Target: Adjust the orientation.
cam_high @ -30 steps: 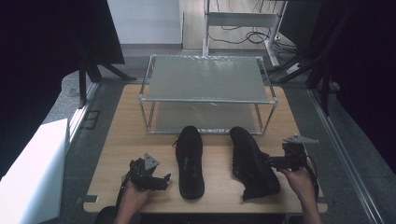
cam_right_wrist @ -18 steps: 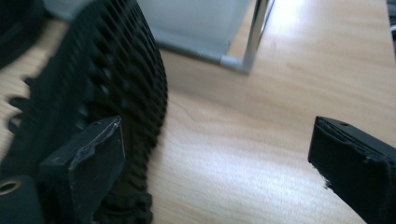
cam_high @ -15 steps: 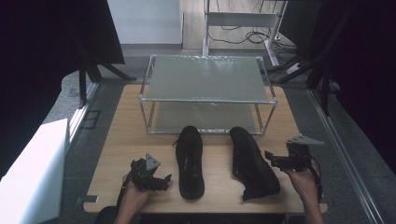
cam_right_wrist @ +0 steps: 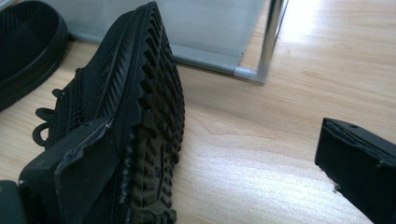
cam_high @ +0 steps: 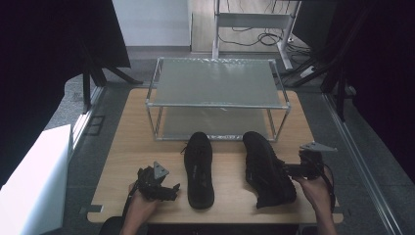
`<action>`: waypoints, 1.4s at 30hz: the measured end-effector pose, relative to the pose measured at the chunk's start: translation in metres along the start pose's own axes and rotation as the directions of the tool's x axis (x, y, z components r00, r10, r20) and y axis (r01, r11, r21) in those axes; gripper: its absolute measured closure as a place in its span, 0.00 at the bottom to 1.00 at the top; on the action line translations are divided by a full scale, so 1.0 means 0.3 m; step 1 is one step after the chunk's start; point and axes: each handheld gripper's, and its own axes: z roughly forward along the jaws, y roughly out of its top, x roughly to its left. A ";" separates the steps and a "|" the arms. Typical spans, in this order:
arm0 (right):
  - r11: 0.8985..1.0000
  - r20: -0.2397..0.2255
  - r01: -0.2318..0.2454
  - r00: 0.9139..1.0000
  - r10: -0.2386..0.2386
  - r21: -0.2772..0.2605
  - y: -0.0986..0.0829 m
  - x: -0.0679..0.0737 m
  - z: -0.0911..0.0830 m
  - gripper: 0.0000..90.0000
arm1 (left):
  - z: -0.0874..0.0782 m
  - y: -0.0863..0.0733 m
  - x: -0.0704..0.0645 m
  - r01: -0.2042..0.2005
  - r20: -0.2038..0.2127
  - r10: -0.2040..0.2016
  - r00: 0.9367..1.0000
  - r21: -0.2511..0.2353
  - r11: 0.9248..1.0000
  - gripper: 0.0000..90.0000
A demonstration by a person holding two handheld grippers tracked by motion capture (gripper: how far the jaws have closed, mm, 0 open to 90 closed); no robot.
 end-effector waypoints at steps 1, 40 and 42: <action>1.000 0.007 -0.005 1.000 0.005 -0.002 0.000 -0.004 -0.002 0.00 | 0.001 0.000 0.000 0.001 0.000 -0.001 1.000 0.000 1.000 0.00; 0.996 -0.078 -0.095 0.993 0.094 -0.006 -0.062 -0.220 -0.060 0.15 | -0.058 0.085 0.002 0.102 0.022 -0.100 0.995 -0.084 0.991 0.03; 0.997 -0.120 -0.074 0.990 0.075 0.009 -0.056 -0.213 -0.056 0.17 | -0.065 0.118 -0.005 0.129 0.055 -0.124 0.991 -0.112 0.985 0.03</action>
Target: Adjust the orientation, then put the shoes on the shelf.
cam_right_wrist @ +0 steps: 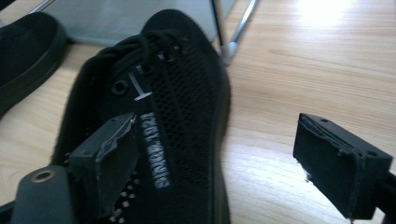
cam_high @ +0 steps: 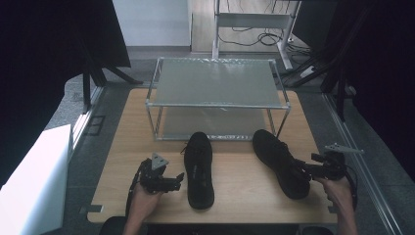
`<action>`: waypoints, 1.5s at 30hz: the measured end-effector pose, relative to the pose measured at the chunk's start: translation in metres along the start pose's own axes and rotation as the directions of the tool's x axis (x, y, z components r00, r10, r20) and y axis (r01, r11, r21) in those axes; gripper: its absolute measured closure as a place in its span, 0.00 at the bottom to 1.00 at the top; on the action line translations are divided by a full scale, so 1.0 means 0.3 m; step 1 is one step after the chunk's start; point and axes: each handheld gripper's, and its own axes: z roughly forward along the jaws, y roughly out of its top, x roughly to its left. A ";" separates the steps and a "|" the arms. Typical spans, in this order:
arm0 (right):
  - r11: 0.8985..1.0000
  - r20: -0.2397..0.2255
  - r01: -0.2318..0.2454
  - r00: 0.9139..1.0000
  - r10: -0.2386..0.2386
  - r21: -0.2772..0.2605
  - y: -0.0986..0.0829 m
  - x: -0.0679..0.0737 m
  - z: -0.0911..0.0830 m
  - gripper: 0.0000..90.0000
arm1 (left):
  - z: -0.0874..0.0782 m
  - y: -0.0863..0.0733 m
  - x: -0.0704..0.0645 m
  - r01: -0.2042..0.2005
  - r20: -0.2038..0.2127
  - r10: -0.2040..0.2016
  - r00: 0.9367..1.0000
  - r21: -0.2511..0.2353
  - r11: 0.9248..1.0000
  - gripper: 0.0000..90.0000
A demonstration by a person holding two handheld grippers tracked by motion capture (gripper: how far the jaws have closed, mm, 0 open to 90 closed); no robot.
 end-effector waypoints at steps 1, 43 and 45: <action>1.000 -0.020 0.003 1.000 -0.002 0.006 0.001 0.002 0.002 0.18 | 0.005 0.030 -0.016 0.018 0.017 -0.018 1.000 -0.013 1.000 0.04; 0.998 0.124 0.058 0.990 -0.062 0.040 -0.011 0.077 0.138 0.82 | 0.152 0.082 -0.065 0.014 -0.034 -0.014 0.999 0.012 1.000 0.87; 0.998 0.121 0.039 0.992 -0.044 0.038 -0.012 0.076 0.136 0.82 | 0.147 0.075 -0.046 0.042 -0.009 -0.043 0.999 -0.008 0.999 0.88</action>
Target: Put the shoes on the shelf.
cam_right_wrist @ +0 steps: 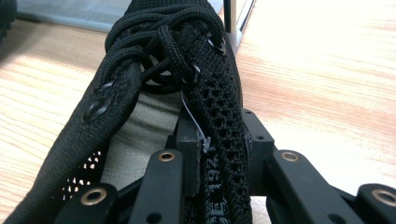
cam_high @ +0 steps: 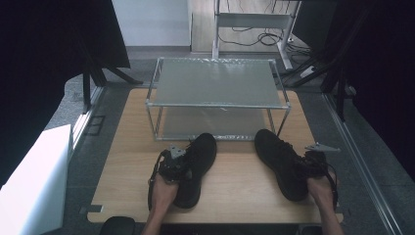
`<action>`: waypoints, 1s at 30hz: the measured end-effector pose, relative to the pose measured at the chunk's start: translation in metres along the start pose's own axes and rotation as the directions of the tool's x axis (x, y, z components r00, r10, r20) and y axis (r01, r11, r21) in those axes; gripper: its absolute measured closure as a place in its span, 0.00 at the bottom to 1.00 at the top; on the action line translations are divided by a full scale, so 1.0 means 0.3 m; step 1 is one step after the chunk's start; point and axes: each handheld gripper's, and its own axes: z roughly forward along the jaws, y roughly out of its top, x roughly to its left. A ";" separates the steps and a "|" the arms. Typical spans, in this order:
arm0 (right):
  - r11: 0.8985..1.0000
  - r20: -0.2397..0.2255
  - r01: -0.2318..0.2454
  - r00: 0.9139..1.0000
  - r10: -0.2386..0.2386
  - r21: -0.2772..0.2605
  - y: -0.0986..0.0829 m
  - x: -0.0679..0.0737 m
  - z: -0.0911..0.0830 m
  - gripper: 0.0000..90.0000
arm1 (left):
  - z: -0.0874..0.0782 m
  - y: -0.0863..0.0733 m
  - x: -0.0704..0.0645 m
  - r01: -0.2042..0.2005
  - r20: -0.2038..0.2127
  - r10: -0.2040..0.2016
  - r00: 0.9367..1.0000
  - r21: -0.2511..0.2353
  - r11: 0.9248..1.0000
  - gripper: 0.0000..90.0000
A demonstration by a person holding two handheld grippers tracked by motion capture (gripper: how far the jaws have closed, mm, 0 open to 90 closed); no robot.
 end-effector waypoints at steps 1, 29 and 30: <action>1.000 0.000 0.000 1.000 0.000 0.000 0.000 0.000 0.000 0.82 | 0.000 0.000 0.000 0.000 0.000 0.000 1.000 0.000 1.000 0.89; 0.924 -0.354 -0.371 0.879 0.320 -0.087 0.004 0.052 -0.068 0.83 | -0.079 0.050 0.039 0.191 0.247 -0.160 0.956 -0.106 0.976 0.91; 0.921 -0.367 -0.378 0.873 0.322 -0.091 0.005 0.059 -0.067 0.83 | -0.086 0.055 0.037 0.190 0.256 -0.156 0.954 -0.114 0.975 0.91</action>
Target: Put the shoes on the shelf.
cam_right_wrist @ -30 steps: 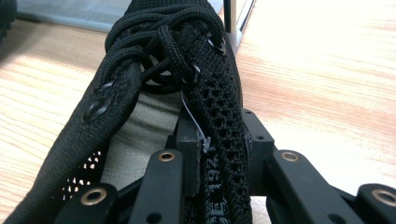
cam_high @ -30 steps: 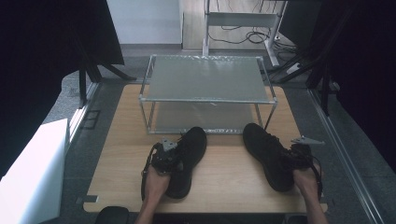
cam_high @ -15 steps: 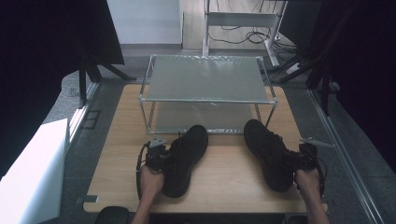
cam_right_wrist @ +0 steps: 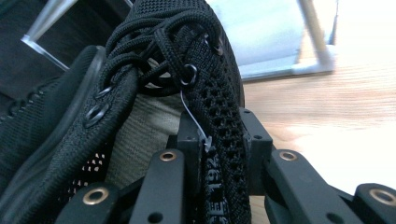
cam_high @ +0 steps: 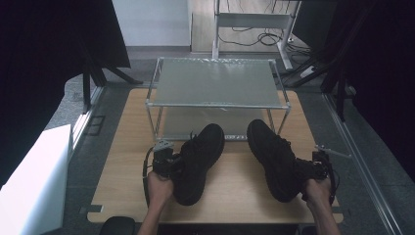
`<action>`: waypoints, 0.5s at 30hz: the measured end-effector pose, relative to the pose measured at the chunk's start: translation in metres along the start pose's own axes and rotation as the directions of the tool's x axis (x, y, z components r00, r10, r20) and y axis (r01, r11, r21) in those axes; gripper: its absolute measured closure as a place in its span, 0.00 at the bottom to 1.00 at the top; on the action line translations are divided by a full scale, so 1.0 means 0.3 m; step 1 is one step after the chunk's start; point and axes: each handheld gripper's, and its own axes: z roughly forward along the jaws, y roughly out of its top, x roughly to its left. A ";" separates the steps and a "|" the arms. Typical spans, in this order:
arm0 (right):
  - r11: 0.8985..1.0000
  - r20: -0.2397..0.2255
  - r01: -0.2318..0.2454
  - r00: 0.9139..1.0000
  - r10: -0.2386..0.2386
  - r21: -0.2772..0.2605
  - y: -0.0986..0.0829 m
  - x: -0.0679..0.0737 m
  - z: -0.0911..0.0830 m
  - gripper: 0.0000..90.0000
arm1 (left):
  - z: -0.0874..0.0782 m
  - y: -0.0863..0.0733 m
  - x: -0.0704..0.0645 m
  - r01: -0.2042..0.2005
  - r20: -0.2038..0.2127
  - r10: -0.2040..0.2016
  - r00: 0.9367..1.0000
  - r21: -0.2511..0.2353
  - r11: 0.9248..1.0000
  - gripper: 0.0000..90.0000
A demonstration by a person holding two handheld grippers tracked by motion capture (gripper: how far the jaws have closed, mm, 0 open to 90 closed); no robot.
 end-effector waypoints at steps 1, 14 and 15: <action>1.000 0.000 0.000 1.000 0.000 0.000 0.000 0.000 0.000 0.83 | 0.000 0.000 0.000 0.000 0.000 0.000 1.000 0.000 1.000 0.91; 0.999 -0.129 -0.046 0.991 0.044 -0.008 -0.016 0.083 0.040 0.83 | -0.042 0.008 -0.022 0.042 0.054 -0.038 0.998 -0.076 0.996 0.91; 0.999 -0.149 -0.050 0.988 0.049 -0.006 -0.017 0.099 0.042 0.83 | -0.051 0.008 -0.027 0.045 0.066 -0.039 0.997 -0.088 0.995 0.91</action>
